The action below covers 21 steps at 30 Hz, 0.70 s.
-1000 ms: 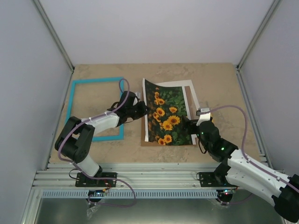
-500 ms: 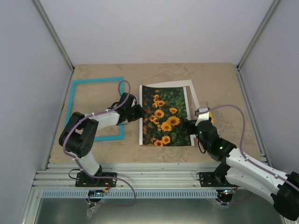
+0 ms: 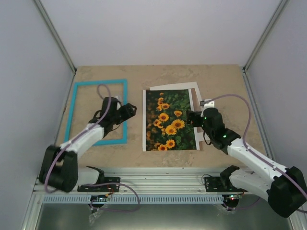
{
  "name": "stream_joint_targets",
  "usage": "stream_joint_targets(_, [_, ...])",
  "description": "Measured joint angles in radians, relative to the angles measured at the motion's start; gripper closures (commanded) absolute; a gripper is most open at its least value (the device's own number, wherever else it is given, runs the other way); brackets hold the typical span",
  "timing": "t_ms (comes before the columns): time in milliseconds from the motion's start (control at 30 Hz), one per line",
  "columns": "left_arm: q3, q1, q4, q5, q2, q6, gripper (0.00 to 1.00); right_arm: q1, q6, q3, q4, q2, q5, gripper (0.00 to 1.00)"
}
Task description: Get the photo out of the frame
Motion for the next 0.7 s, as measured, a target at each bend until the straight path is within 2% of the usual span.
stream_joint_targets(133, [-0.046, 0.056, -0.056, -0.040, -0.243, -0.011, 0.01, -0.142, 0.007, 0.028, -0.058, -0.030, -0.084, 0.02])
stream_joint_targets(233, [-0.033, 0.061, -0.114, -0.096, -0.437, -0.015, 0.01, -0.206, 0.005, 0.054, -0.143, -0.137, -0.109, 0.02])
stream_joint_targets(333, [0.042, 0.061, -0.215, -0.158, -0.603, 0.007, 0.01, -0.222, -0.005, 0.129, -0.219, -0.262, -0.106, 0.02])
stream_joint_targets(567, [0.265, 0.061, -0.378, -0.322, -0.827, 0.135, 0.01, -0.224, -0.053, 0.305, -0.336, -0.491, -0.025, 0.02])
stream_joint_targets(700, [0.261, 0.061, -0.374, -0.399, -0.940, 0.205, 0.01, -0.224, -0.068, 0.286, -0.350, -0.590, 0.013, 0.02])
